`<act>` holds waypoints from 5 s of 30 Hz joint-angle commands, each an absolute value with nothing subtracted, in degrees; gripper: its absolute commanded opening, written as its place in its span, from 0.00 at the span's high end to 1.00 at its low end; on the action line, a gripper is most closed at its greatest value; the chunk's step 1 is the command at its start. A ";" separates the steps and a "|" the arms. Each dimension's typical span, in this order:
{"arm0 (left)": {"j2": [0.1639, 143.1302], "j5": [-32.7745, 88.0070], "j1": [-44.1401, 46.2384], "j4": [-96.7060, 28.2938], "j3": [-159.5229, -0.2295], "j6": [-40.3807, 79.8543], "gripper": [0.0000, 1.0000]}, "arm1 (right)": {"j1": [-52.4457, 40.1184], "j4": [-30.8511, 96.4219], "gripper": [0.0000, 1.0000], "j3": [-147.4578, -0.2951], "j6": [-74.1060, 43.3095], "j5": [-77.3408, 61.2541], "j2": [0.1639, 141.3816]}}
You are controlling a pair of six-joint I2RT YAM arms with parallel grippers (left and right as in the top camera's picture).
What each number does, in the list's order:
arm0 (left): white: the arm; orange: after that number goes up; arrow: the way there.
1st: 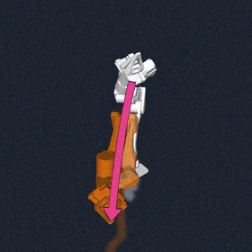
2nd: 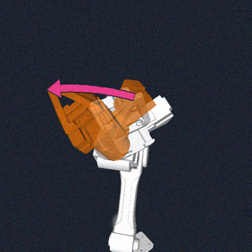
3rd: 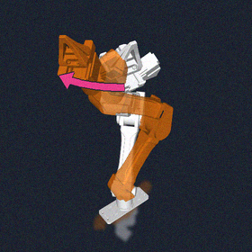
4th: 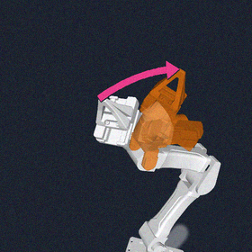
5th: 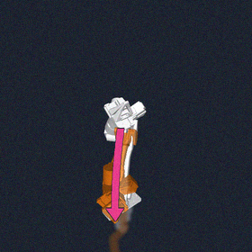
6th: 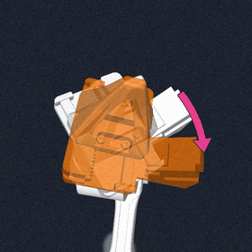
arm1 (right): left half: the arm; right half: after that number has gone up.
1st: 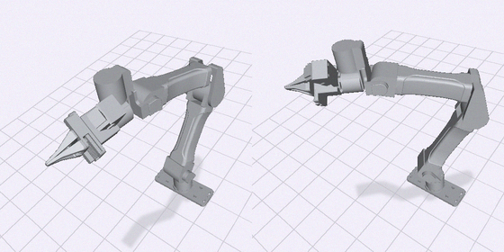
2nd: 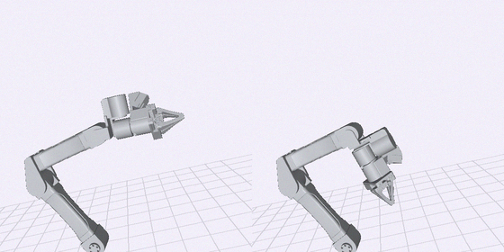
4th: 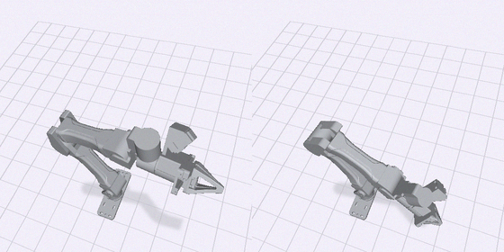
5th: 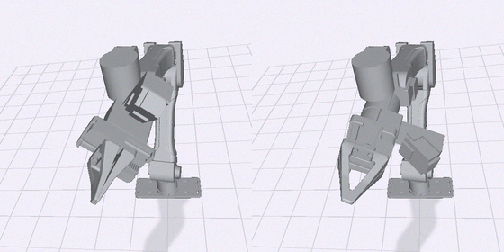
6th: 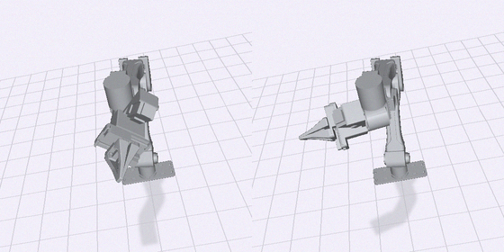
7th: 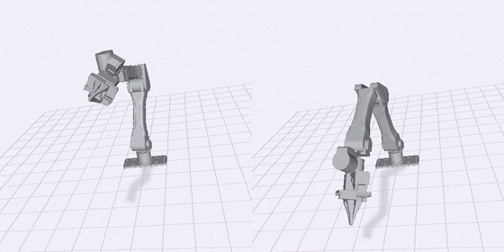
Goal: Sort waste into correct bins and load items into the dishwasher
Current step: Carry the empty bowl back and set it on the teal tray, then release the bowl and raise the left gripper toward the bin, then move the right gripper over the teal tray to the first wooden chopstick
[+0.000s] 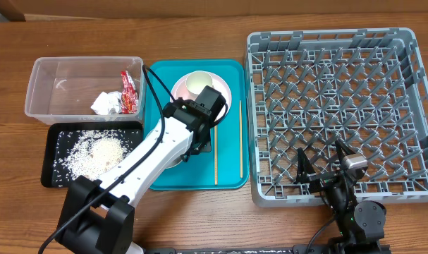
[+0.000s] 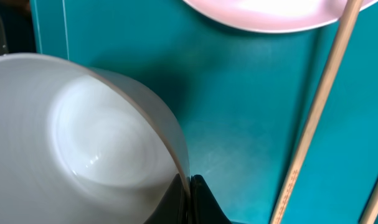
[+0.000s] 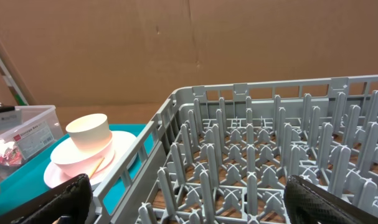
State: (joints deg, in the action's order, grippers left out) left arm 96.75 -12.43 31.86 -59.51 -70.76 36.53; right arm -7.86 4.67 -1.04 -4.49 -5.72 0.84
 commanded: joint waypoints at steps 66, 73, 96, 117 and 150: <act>86.24 -8.95 -8.60 -81.12 -100.27 32.77 0.00 | -7.64 4.38 0.00 -0.45 -4.47 -5.63 0.38; 86.24 -8.95 -8.60 -81.12 -100.27 32.77 0.00 | -7.64 4.38 0.00 -0.45 -4.47 -5.63 0.38; 86.24 -8.95 -8.60 -81.12 -100.27 32.77 0.00 | -7.64 2.66 0.00 -0.49 -9.63 -19.68 0.38; 86.24 -8.95 -8.60 -81.08 -100.27 32.77 0.00 | -7.70 63.26 0.00 -62.59 -17.85 -10.26 41.78; 86.24 -8.95 -8.60 -81.01 -100.27 32.77 0.00 | -49.25 55.22 0.69 -77.03 -39.51 8.29 92.05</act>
State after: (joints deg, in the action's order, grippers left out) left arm 86.15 -8.80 -8.36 -81.03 -100.12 33.47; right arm -47.94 55.99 -77.12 -37.74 1.17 90.13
